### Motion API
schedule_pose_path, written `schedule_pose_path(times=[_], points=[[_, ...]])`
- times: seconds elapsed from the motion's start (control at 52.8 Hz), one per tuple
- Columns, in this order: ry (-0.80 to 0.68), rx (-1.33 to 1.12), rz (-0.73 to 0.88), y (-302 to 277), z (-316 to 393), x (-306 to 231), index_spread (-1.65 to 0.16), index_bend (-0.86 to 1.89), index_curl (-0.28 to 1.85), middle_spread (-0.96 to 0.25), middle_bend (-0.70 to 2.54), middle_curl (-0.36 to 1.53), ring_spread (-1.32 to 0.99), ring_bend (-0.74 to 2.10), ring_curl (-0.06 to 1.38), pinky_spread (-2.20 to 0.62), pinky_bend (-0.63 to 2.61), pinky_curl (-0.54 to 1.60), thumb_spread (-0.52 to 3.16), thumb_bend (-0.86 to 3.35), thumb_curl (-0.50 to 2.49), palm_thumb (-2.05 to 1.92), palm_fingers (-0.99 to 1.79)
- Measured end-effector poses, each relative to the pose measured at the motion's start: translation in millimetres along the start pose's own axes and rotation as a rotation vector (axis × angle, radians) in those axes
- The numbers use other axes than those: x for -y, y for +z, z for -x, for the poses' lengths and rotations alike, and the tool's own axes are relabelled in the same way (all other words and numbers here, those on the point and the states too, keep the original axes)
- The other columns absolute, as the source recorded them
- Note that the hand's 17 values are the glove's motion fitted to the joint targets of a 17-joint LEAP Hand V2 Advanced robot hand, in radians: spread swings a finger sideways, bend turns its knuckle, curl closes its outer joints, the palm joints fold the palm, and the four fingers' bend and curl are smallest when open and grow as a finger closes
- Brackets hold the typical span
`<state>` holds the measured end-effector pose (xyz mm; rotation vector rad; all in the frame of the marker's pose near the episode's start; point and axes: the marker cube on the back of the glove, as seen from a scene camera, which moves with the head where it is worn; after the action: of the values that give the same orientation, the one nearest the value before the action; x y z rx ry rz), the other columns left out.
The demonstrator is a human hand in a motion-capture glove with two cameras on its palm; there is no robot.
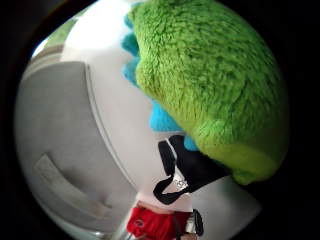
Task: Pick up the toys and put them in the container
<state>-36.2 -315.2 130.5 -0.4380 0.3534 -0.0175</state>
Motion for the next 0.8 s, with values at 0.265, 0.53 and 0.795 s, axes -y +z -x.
schedule_pose_path(times=[0.265, 0.53, 0.795], points=[[-0.022, 0.146, -0.152, 5, 24, -18, -0.42, 0.18, 0.05, -0.15, 0.19, 0.18, -0.33, 1.36, 0.52, -0.32, 1.51, 0.35, 1.30, 0.17, 0.40, 0.43, 0.52], [0.050, 0.238, -0.392, -6, 22, -57, -0.43, 0.50, 0.18, -0.34, 0.47, 0.31, -0.42, 1.19, 0.51, -0.40, 1.21, 0.32, 0.88, 0.21, 0.60, 0.70, 1.03], [0.046, 0.216, -0.532, -87, 1, -109, -0.42, 0.73, 0.30, -0.41, 0.58, 0.41, -0.44, 1.16, 0.53, -0.41, 1.13, 0.37, 0.54, 0.19, 0.75, 0.77, 1.12]])
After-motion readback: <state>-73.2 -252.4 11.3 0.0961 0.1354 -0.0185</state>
